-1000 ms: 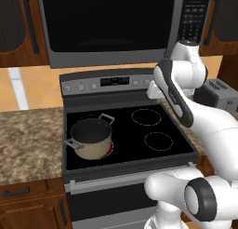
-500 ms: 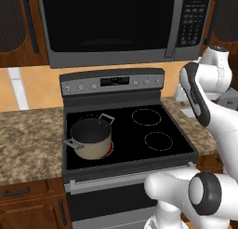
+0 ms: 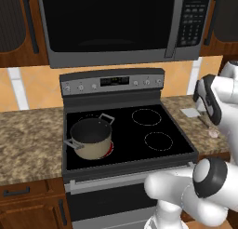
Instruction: Put the carrot and garlic in the pot. Retrieve the spatula and lightly stir the vegetables in the pot.
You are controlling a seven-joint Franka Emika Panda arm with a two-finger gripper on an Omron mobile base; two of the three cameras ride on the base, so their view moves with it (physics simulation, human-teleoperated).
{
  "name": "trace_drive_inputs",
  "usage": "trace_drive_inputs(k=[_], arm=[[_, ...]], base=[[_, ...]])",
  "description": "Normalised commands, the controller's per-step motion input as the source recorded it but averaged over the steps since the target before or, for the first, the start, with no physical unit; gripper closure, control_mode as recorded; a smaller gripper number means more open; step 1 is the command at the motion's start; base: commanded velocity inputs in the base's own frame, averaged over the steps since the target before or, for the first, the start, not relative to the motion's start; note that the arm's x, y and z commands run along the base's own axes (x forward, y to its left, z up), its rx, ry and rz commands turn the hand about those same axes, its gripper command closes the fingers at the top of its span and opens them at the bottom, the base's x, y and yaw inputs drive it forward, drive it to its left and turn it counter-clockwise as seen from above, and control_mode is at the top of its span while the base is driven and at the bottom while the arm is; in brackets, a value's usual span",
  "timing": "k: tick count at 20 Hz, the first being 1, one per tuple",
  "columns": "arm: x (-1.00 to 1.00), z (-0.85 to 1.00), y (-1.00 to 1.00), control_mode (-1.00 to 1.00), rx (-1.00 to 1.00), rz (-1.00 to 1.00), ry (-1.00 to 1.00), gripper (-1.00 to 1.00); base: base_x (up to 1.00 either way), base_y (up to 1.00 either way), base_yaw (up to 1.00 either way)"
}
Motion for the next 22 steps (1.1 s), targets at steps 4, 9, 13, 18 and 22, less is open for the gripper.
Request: trace_drive_inputs(k=[4, 9, 13, 18, 22], arm=[[0.00, -0.43, -0.64, -1.00, -0.03, 0.00, 0.01, -1.00], [0.00, -0.51, -0.39, -1.00, -0.07, 0.01, 0.02, -1.00], [0.08, -0.43, -0.13, -1.00, -0.10, 0.08, 0.05, -1.00], [0.02, -0.46, -0.10, -1.00, -0.08, 0.13, 0.00, -1.00], [0.02, -0.36, -0.25, -1.00, -0.04, 0.13, 0.00, -1.00]], base=[[0.00, 0.00, 0.00], [0.00, 0.00, 0.00], [0.00, 0.00, 0.00], [0.00, 0.00, 0.00], [0.00, 0.00, 0.00]])
